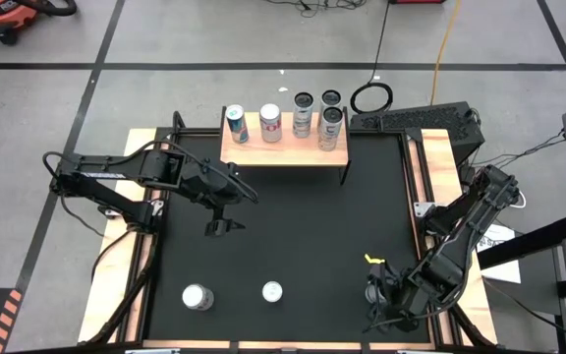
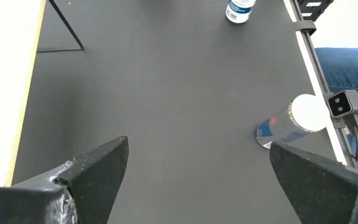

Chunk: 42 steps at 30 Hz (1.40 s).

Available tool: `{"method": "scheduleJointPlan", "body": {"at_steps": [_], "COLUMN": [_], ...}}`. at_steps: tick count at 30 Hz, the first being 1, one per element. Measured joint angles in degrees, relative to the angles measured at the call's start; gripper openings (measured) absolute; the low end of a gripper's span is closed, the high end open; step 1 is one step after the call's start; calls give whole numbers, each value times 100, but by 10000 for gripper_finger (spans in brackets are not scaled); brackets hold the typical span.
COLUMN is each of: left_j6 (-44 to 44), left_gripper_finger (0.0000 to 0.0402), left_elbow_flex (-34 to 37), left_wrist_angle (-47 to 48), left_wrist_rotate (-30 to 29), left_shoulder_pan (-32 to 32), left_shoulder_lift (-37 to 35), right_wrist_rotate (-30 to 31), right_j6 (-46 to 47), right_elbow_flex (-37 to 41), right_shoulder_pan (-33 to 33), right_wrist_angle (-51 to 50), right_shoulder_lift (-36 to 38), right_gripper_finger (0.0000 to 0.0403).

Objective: Place canned beverage on shelf
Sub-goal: Put the white blue soda can on the shelf aligned with the other white blue soda can

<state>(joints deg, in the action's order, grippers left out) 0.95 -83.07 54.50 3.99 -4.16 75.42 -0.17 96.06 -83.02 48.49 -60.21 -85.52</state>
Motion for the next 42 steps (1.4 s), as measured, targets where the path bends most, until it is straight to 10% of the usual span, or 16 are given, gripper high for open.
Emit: {"method": "scheduleJointPlan", "body": {"at_steps": [25,42], "left_j6": [29,31], "left_gripper_finger": [393,393], "left_elbow_flex": [0,0], "left_wrist_angle": [-2,1], "left_wrist_rotate": [0,-1], "left_shoulder_pan": [2,2], "left_shoulder_lift": [0,0], "right_wrist_rotate": [857,306], "right_j6": [-1587,-238], "right_elbow_flex": [-2,-2], "right_shoulder_pan": [-12,-269], "right_wrist_angle": [572,-163], "right_shoulder_lift": [0,229], "right_gripper_finger": [339,338]}}
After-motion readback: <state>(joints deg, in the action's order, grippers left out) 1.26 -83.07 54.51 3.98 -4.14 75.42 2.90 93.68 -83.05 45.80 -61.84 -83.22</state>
